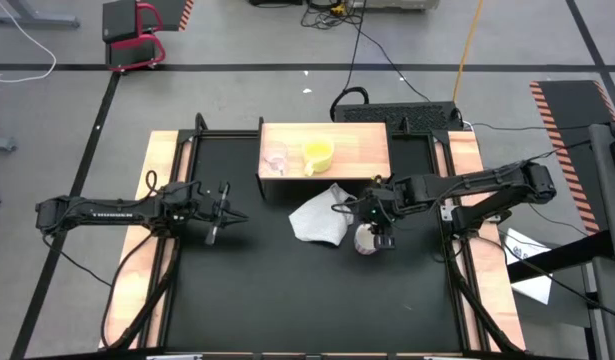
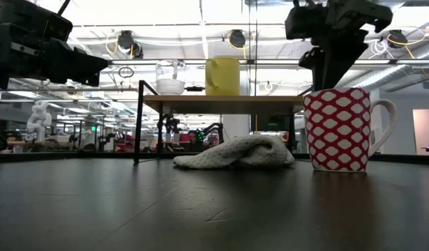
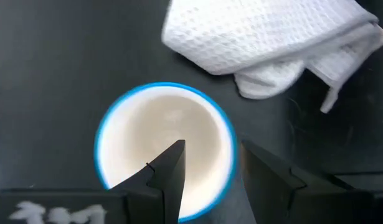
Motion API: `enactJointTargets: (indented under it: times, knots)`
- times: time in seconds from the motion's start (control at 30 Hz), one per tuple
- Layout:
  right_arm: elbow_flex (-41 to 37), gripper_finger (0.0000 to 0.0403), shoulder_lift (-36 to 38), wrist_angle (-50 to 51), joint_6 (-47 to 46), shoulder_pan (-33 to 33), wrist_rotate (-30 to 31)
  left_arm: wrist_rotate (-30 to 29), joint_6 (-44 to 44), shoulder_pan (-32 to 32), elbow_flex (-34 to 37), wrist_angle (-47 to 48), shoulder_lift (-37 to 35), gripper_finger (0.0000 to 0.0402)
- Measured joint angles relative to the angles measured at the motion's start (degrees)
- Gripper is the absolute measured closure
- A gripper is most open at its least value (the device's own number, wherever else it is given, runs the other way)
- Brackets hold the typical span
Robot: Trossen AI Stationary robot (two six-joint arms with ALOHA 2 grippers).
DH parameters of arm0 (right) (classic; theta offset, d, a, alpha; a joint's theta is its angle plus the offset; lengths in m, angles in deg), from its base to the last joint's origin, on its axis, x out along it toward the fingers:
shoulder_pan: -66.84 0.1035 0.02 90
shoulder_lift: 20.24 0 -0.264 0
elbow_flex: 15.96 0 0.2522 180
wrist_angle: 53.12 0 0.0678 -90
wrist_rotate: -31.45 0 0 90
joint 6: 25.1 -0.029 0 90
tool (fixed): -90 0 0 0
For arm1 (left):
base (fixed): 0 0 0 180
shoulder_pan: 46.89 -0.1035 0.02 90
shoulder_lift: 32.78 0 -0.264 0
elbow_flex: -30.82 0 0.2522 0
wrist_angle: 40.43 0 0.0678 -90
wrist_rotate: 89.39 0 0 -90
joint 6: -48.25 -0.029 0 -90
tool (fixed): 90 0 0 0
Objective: Stack small to large cups/mugs on shelf
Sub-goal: Move the red pattern white mug near the shelf
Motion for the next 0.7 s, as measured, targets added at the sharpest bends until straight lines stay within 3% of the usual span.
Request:
enactJointTargets:
  times: [0.7]
  knots:
    - [0.04, 0.0262, -1.31, 0.70, 0.46, -2.06, -0.04, -0.01, -0.03, -0.01, 0.00, 0.04, -0.01, 0.0371]
